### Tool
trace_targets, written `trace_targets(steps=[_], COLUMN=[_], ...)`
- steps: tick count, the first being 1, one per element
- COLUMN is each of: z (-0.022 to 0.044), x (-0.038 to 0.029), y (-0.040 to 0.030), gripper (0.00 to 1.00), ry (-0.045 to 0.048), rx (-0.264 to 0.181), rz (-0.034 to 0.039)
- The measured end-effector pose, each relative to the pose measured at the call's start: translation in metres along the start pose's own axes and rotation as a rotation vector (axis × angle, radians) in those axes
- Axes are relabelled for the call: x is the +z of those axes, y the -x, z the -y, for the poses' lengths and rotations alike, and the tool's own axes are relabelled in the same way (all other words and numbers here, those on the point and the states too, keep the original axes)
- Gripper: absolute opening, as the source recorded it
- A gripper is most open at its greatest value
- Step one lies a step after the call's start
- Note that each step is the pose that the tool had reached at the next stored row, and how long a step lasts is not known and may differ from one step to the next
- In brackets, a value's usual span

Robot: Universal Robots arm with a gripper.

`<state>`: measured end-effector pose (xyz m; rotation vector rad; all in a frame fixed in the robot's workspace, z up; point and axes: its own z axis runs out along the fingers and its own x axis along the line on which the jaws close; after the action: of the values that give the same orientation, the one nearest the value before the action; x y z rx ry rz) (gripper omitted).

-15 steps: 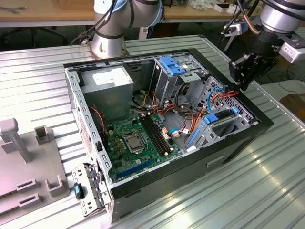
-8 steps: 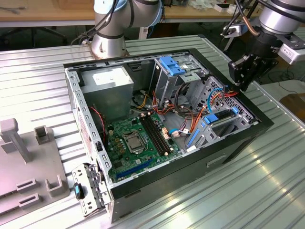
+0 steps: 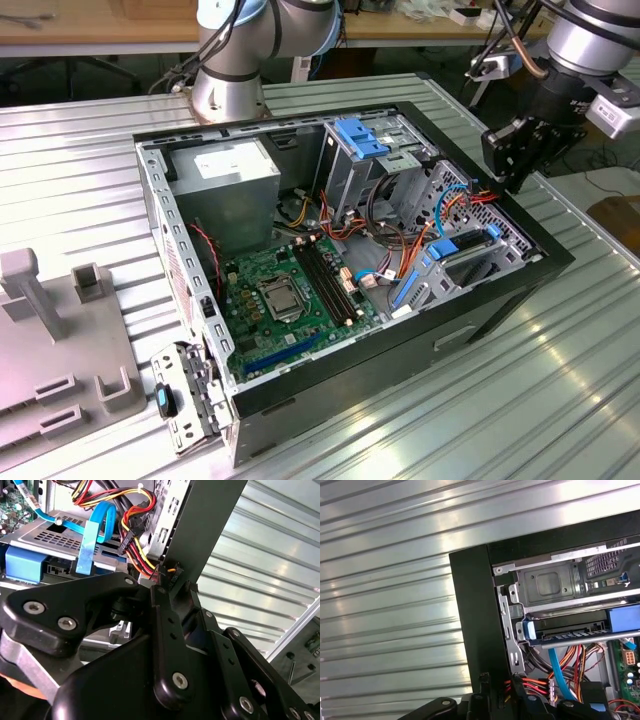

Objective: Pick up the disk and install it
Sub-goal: 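Insert the first disk wire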

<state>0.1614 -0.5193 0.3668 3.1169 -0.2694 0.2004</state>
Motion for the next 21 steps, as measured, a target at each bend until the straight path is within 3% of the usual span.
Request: trace_targets(steps=[1, 2, 10, 19, 21], z=[0.0, 0.0, 0.0005, 0.0036, 0.0035], x=[0.0, 0.0, 0.0002, 0.0013, 0.0], y=[0.0, 0.0, 0.0001, -0.0006, -0.0007], gripper=[0.3, 0.22, 0.22, 0.22, 0.16], ry=[-0.0007, -0.0018, -0.0089, -0.0078, -0.008], rx=[0.0, 0.001, 0.004, 0.01, 0.01], rz=[0.0001, 0.0003, 0.0016, 0.0013, 0.0014])
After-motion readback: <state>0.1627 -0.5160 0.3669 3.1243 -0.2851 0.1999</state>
